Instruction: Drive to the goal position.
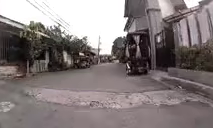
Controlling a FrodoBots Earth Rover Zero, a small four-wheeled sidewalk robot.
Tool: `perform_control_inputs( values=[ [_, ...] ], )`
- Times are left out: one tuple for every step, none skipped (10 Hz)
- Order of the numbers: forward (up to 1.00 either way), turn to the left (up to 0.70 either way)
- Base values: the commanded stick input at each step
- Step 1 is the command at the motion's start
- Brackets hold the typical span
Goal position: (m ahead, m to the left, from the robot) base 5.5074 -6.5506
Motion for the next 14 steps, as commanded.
perform_control_inputs(
  values=[
    [1.0, 0.0],
    [1.0, 0.0],
    [1.0, 0.0],
    [1.0, 0.0],
    [1.0, 0.0],
    [1.0, 0.0],
    [1.0, 0.0],
    [1.0, 0.0],
    [1.0, 0.0],
    [1.0, 0.0],
    [1.0, 0.0],
    [1.0, 0.0],
    [1.0, 0.0],
    [1.0, 0.0]
  ],
)
